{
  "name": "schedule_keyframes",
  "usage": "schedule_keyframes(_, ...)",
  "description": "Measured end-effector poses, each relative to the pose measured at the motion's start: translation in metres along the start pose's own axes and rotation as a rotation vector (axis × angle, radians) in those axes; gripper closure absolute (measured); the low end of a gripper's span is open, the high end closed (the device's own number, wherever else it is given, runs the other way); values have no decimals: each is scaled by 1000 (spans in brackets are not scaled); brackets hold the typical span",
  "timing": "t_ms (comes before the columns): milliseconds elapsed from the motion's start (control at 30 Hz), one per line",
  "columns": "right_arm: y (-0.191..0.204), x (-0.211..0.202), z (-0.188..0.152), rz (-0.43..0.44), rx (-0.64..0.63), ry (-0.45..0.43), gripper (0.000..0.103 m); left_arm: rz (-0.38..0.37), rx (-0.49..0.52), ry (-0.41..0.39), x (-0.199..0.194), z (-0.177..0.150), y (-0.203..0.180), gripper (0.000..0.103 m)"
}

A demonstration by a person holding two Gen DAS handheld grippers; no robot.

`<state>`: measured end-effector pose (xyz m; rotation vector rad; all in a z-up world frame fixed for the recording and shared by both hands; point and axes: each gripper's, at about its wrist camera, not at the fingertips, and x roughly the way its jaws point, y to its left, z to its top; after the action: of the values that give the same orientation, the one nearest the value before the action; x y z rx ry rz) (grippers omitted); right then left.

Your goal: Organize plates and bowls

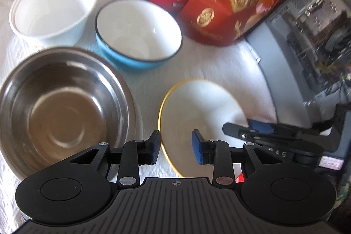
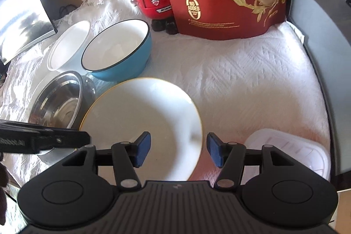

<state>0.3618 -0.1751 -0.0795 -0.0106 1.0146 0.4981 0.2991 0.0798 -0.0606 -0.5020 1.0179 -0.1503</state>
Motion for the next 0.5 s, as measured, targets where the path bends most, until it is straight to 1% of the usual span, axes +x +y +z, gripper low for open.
schedule_keyframes(133,-6,-2,6,-10,11,-13,45,0,-20,-63,-12,14,5,69)
schedule_keyframes(267,-6,-8,22,-15,-20,-58,45,44,-69,-124,-20,28,15,69)
schedule_keyframes(367,-4,-11,39,-11,-49,-99,39,107,-126,-173,-25,40,26,69)
schedule_keyframes(433,-3,-10,52,-5,-55,-122,32,144,-159,-198,-27,49,34,69)
schedule_keyframes(500,-1,-4,65,-2,-54,-127,30,176,-189,-214,-24,60,41,69)
